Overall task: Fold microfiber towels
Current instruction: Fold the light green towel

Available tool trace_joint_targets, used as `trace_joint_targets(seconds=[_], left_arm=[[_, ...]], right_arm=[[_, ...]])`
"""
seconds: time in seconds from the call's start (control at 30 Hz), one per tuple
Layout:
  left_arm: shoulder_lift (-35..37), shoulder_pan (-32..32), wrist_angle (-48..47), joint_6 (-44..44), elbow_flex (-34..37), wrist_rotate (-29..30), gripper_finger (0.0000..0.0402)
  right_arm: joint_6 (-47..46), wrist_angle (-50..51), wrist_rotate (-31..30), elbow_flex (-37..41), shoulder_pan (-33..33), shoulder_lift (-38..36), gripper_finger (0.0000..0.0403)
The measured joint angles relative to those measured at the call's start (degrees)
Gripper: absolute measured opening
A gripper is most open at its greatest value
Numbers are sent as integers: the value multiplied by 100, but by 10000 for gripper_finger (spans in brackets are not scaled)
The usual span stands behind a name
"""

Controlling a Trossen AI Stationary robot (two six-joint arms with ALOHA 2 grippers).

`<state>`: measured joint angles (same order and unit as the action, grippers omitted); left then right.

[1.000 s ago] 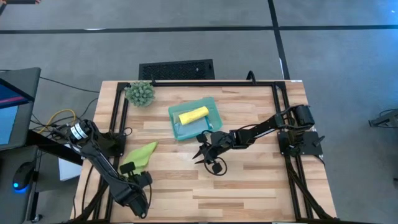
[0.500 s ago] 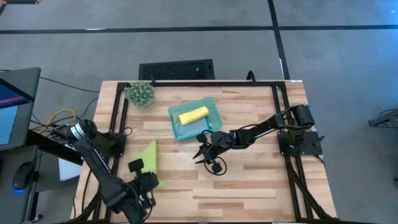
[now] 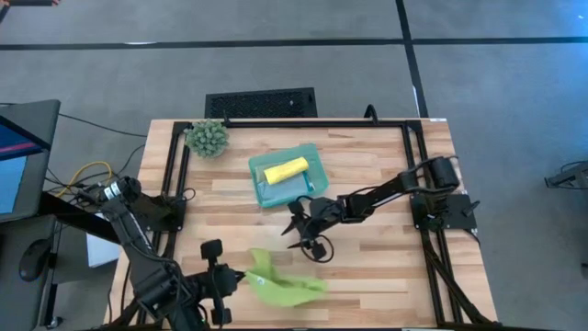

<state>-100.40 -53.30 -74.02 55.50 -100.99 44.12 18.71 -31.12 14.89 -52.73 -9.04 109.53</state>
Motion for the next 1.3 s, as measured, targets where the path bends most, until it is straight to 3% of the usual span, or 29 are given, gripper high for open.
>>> trace_joint_targets(seconds=[0.13, 0.33, 0.57, 0.87, 1.1, 1.3], left_arm=[[1, -36, 325, 195, 213, -245, 0], [-7, -244, 711, 883, 803, -862, 0], [-1, -694, 644, 2599, 1452, -1439, 0], [0, -1306, 607, 4795, 2110, -2381, 0], [0, -1543, 817, 5472, 2382, -2479, 0], [0, -1510, 963, 5449, 2422, -2339, 0]], right_arm=[[-227, 136, 13, -327, -8, 497, 248], [-80, 1394, 12, -1144, -84, 1002, 249], [-188, 1621, 12, -1348, -109, 986, 248], [-1368, 1698, -31, -1516, -70, 984, 248], [-1382, 1979, -331, -1895, -303, 1263, 248], [-1488, 2554, -449, -3069, -341, 2174, 248]])
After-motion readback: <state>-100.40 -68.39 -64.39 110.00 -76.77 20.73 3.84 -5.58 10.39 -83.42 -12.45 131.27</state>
